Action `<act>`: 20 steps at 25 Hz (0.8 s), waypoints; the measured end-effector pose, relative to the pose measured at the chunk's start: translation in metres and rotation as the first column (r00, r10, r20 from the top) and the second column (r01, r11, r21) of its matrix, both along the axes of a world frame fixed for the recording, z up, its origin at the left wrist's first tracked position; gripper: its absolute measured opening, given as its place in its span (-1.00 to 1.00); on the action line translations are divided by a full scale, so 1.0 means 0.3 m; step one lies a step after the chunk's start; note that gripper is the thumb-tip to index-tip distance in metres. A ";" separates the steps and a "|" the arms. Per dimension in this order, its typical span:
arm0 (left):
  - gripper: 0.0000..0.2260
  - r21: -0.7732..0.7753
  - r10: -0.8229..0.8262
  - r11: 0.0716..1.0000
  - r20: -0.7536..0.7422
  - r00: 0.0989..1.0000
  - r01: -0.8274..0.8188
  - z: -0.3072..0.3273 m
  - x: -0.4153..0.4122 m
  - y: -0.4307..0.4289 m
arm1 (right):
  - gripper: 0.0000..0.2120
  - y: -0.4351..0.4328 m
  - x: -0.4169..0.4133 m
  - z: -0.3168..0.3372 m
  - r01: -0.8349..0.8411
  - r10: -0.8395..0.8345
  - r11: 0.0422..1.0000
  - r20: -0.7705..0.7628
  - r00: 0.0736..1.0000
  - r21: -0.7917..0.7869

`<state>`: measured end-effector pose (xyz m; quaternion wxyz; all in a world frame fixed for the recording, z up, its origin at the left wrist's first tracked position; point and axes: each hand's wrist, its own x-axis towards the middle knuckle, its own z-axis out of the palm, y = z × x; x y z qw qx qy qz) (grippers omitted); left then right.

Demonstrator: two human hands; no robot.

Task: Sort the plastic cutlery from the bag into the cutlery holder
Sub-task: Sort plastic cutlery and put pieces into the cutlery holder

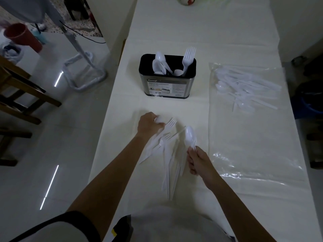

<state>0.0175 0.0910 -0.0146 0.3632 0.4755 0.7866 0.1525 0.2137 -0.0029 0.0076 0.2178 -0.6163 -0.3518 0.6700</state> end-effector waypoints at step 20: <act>-0.80 0.424 0.015 0.872 0.478 0.878 -0.246 0.257 0.010 -0.033 | -0.81 0.194 -0.124 0.052 -0.033 0.010 0.968 0.092 0.996 0.248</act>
